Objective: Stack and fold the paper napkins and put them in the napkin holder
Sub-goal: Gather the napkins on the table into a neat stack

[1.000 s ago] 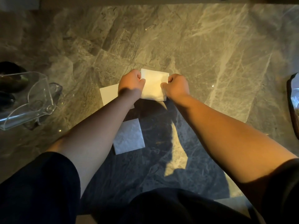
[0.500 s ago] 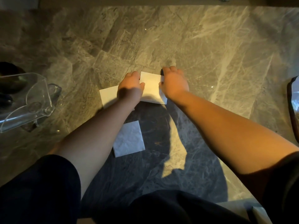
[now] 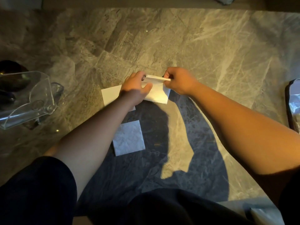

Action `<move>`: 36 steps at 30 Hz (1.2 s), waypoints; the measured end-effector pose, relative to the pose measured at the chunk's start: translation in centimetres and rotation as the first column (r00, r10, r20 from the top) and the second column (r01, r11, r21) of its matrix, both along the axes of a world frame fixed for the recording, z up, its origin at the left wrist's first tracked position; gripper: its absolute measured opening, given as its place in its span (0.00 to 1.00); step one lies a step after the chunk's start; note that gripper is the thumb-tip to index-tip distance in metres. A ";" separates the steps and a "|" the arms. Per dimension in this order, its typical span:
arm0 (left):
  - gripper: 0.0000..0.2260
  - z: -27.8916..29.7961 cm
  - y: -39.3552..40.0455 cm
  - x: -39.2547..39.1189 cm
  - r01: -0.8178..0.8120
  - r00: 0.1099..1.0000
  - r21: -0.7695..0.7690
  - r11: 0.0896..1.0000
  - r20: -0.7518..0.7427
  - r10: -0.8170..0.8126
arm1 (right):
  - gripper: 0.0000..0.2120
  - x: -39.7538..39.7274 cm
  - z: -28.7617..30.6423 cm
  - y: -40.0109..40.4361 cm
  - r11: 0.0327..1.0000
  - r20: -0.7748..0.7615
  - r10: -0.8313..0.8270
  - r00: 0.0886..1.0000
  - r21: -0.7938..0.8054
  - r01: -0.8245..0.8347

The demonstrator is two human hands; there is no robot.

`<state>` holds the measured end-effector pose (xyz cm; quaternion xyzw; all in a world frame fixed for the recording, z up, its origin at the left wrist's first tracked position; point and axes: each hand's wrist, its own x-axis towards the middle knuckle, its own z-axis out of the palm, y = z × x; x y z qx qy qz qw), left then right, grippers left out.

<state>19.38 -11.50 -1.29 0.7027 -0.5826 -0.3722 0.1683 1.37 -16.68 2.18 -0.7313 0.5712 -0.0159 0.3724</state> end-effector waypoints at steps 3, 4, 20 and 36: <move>0.15 0.7 0.5 0.4 0.067 0.989 -0.002 0.998 -0.135 -0.067 | 0.04 -1.1 1.1 0.6 1.000 0.150 -0.016 0.989 0.028 0.012; 0.13 1.0 0.7 0.4 0.068 0.983 -0.005 0.998 -0.170 -0.068 | 0.05 -1.4 1.3 0.6 0.997 0.209 -0.063 0.976 0.057 0.052; 0.08 5.1 13.2 3.4 -0.370 0.809 0.202 0.907 -0.411 0.421 | 0.08 3.2 1.7 10.0 0.786 0.416 -0.576 0.703 0.517 0.339; 0.13 2.1 19.7 5.4 -0.363 0.931 0.201 0.910 0.047 0.361 | 0.08 6.9 -1.2 17.1 0.941 0.088 -0.314 0.945 0.163 0.297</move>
